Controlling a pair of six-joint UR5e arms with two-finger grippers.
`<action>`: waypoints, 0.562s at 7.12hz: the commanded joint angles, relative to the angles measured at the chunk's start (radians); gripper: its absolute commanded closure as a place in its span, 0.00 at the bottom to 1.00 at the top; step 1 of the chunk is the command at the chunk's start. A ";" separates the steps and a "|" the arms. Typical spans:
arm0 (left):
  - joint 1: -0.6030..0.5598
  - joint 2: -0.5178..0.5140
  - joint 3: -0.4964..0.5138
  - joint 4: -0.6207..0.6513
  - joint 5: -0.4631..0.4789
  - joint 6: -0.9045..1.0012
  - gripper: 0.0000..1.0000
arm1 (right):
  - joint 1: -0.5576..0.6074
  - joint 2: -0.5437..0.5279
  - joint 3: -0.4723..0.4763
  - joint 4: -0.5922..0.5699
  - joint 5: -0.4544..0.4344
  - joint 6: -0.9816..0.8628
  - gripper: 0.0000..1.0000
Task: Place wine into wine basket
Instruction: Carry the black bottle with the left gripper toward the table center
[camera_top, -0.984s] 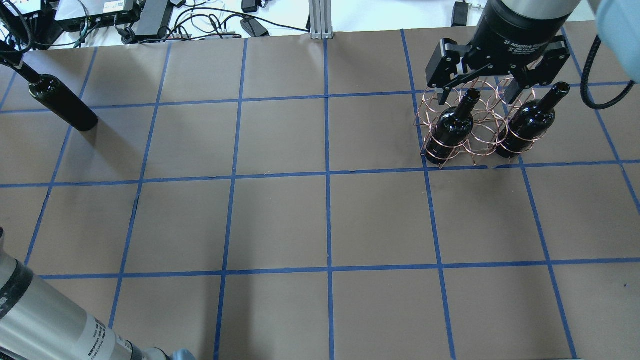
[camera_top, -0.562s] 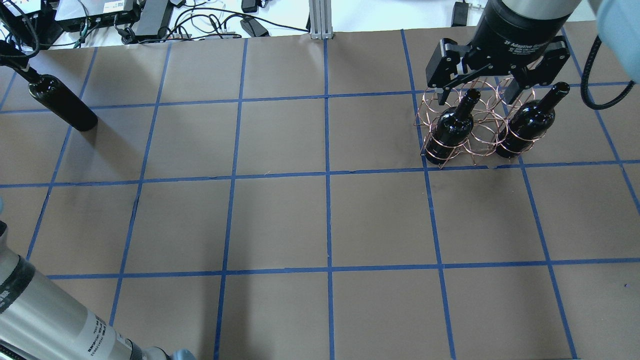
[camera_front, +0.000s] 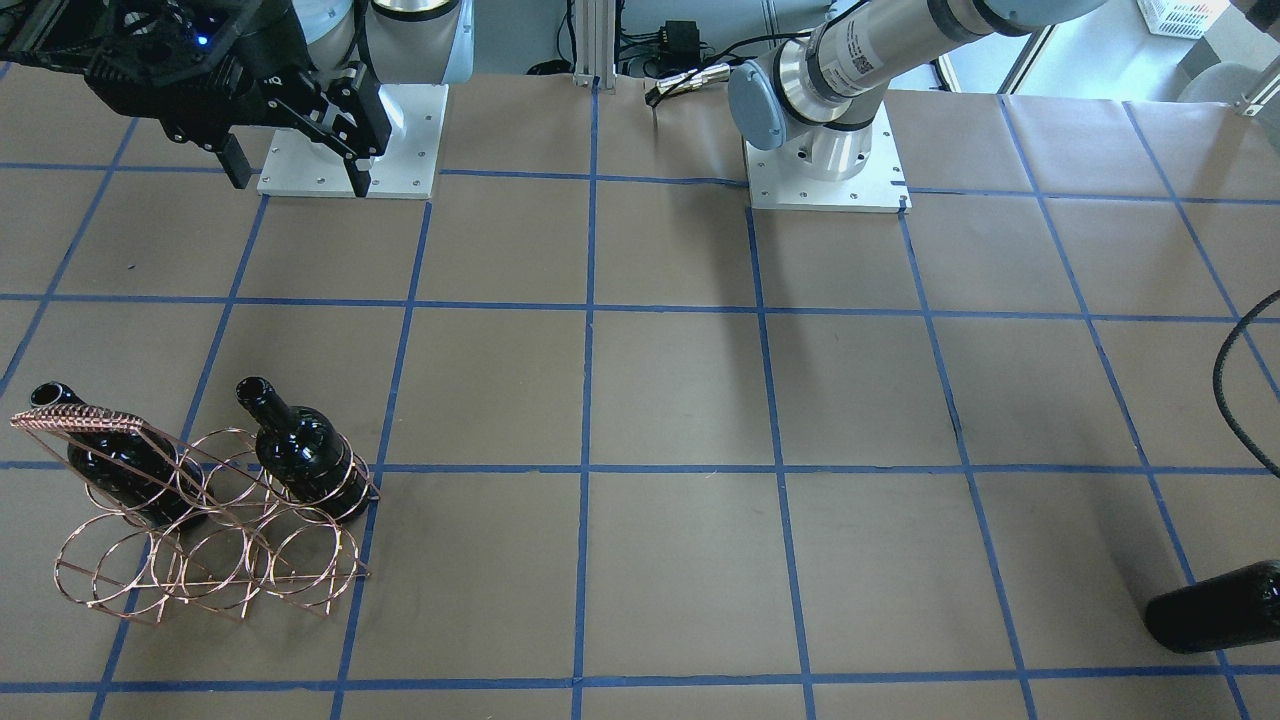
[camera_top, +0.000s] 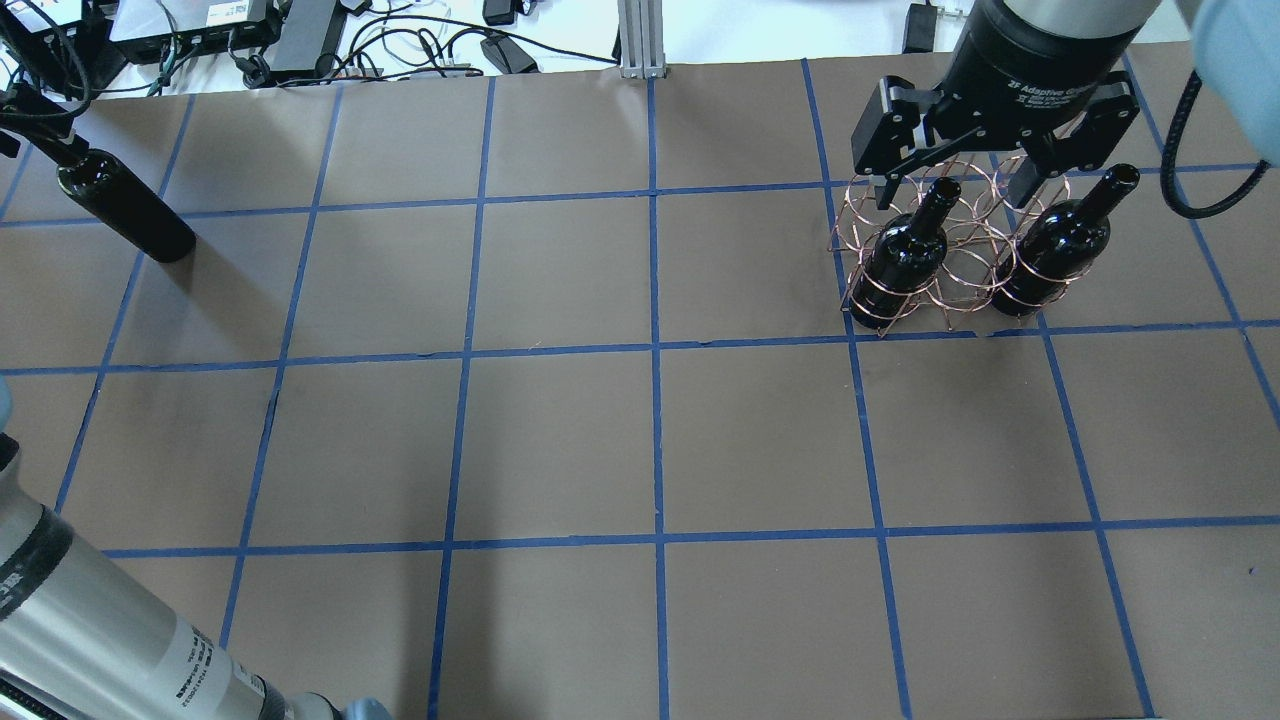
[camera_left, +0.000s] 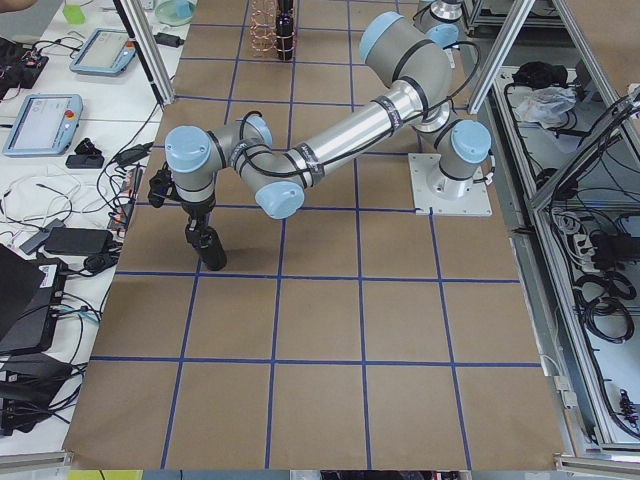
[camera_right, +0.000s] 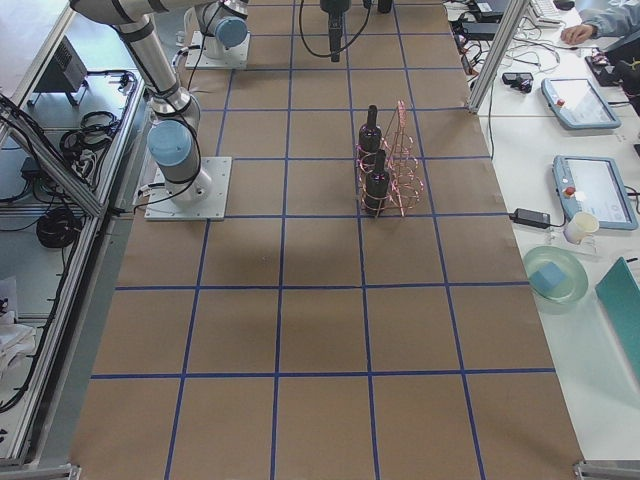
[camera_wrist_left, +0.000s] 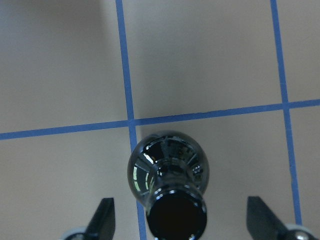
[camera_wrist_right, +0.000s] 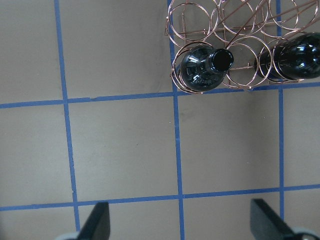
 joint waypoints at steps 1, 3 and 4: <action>0.000 -0.010 0.002 0.017 -0.001 0.005 0.13 | 0.000 -0.003 0.001 0.002 0.001 0.000 0.00; 0.000 -0.010 0.002 0.017 -0.001 0.005 0.51 | 0.000 -0.003 0.001 0.006 -0.001 -0.003 0.00; 0.000 -0.011 0.003 0.025 -0.001 0.007 0.59 | 0.000 -0.003 0.001 0.006 -0.002 -0.001 0.00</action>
